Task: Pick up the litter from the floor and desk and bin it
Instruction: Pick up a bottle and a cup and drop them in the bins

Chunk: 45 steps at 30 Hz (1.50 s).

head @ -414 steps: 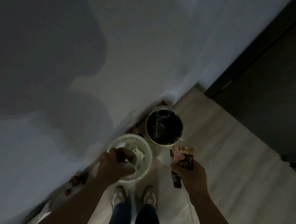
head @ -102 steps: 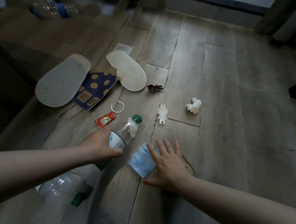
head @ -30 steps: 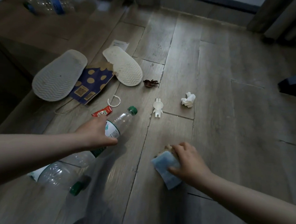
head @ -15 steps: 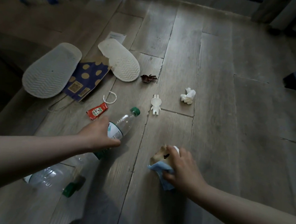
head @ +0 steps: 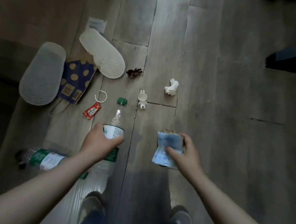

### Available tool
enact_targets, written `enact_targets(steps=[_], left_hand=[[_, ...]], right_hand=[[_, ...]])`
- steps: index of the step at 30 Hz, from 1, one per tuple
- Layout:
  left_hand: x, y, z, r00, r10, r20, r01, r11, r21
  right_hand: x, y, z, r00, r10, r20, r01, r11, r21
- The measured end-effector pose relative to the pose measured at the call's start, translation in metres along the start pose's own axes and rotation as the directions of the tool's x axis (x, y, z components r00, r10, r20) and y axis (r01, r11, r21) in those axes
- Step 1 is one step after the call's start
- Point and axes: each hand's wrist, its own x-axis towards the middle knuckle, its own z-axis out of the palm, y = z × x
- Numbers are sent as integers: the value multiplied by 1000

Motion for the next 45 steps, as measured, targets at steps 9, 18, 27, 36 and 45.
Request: enact_targets(steps=[9,18,27,36,45], left_hand=[[-171,111,-144,997,-69,43,72,995,-67],[-341,291,-323,983,180,39,-169,966,-194],[-474,383,-433,836,544,64,-501,806,-316],[-569,425,-482,487,860,150,-763,503,-405],[-724,435,-449,114,945,307,-751,284,-596]], right_hand=[[-152,-172,-94,993,120,21,-122,960,252],[-309,-364,-279,982,-68,-174,104,974,203],[-464,-471,-369,814,-194,-548,348,918,191],[-598,-496,-394,513,-68,-856,457,865,205],[-771,-438,-424,132,116,-984,481,861,166]])
